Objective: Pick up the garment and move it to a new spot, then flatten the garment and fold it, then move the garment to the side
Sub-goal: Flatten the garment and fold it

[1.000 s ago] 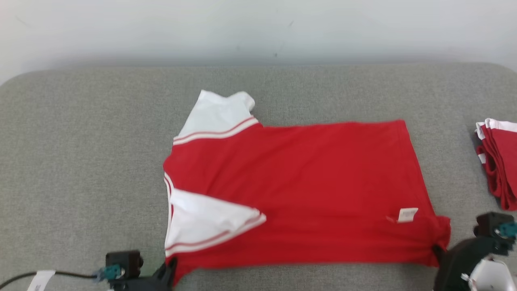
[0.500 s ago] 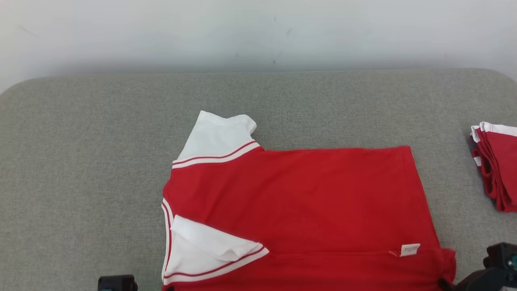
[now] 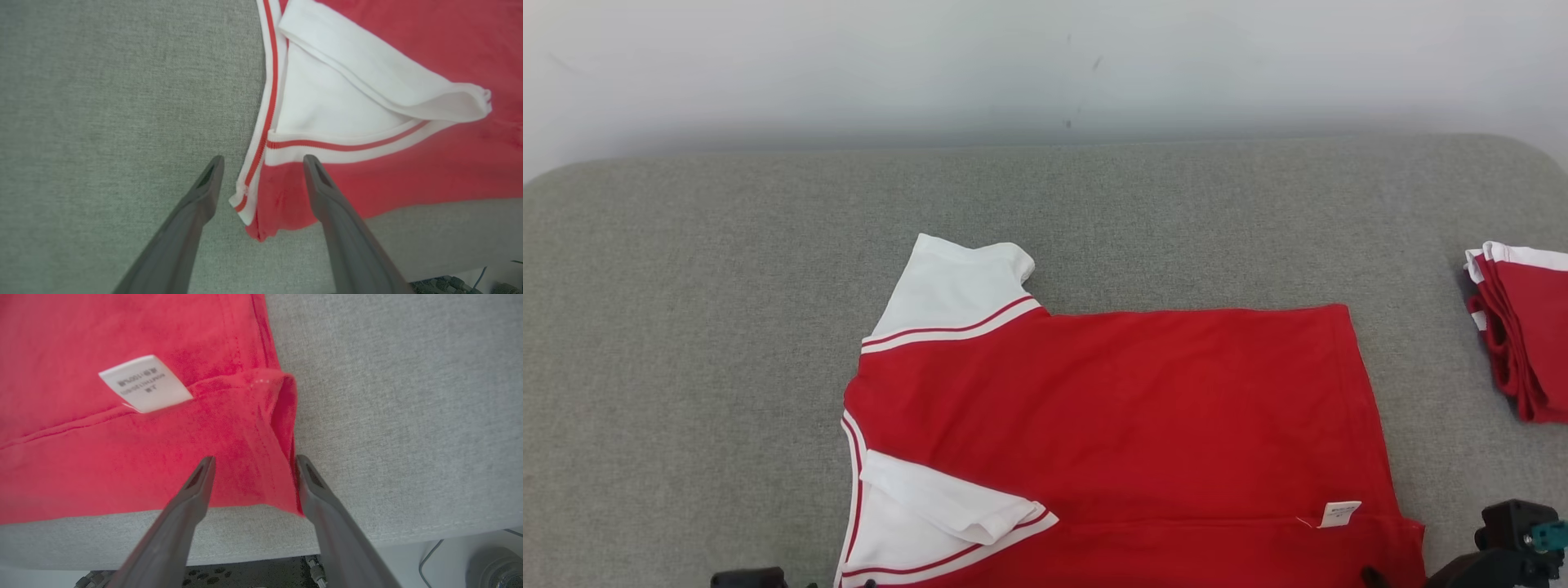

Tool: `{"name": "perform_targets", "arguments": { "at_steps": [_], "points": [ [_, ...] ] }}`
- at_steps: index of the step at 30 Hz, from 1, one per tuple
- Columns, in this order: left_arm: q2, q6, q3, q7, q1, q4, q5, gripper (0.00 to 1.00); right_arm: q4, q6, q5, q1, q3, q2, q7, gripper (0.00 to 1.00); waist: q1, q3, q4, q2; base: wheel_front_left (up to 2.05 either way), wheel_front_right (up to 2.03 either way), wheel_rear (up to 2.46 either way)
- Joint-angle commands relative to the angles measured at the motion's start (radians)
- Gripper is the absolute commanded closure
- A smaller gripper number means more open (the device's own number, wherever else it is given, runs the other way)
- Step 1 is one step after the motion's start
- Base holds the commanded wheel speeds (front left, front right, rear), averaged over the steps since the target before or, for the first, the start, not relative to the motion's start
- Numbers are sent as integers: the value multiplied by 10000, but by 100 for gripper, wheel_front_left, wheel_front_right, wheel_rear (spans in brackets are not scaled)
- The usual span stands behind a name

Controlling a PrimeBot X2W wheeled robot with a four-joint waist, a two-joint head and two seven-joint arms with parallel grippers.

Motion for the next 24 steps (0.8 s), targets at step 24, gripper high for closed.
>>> {"name": "perform_targets", "arguments": {
  "at_steps": [24],
  "points": [
    [-46, -545, 49, -868, -5895, 2016, 1041, 0, 142, 4, -1755, -4391, 1569, -472, -1188, 0, 0, 1307, -415, -1, 0, 0, 0]
  ]
}}
